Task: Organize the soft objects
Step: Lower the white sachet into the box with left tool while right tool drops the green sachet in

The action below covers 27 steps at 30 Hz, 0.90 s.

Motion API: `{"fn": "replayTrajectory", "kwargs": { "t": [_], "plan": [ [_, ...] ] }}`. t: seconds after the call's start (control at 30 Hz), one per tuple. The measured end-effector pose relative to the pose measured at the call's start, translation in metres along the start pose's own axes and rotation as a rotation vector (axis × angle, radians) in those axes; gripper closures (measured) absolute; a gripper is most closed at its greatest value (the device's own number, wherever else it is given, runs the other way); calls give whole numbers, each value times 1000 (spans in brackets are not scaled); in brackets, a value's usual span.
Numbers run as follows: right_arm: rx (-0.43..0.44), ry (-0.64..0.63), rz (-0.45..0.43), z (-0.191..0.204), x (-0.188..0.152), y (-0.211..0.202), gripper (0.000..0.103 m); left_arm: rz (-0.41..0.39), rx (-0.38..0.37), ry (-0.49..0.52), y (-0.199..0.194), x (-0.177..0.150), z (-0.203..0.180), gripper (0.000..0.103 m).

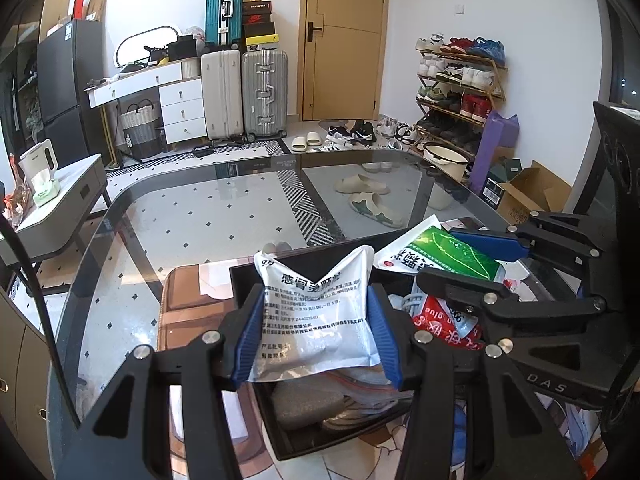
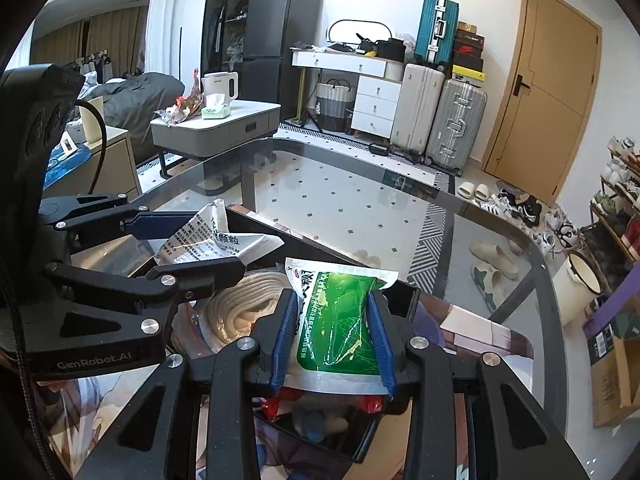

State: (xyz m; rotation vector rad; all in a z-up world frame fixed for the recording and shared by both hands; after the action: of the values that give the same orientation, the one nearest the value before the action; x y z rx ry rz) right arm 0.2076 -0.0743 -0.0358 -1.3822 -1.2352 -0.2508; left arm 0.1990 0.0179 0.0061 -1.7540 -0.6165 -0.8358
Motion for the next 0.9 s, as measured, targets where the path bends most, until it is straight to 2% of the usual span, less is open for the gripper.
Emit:
{"fn": "replayTrajectory", "kwargs": {
  "t": [0.17,0.5,0.67,0.73,0.8,0.87,0.9],
  "plan": [
    [20,-15,23,2,1,11,67,1,-4,-1,2,0,1,54],
    [7,-49,41,-1,-4,26,67,11,-11,-3,8,-2,3,54],
    [6,-44,18,-4,-6,22,59,10,-31,-3,7,-3,1,54],
    [-1,-55,-7,-5,-6,17,53,9,-28,-4,5,-4,1,53],
    [-28,-64,-24,-8,-8,12,41,10,-31,-7,3,-5,4,52],
    [-28,-68,-44,-9,-10,6,14,8,-41,-13,1,-7,2,48],
    [-33,-72,-58,-9,-12,1,12,4,-40,-10,0,-7,1,47]
  ]
}}
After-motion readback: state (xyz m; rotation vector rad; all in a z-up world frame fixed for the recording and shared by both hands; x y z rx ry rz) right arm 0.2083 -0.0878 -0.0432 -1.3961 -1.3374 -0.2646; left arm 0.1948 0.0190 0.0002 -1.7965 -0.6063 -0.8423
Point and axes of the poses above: each gripper's, at about its wrist camera, not at the fingertips, and y roughly the way its jaws point, z to its left, x to its top, the point moved 5 cm from there along y, roughly the way its jaws point, and after that the axes turned 14 degrees about -x, right-handed, at the moved point
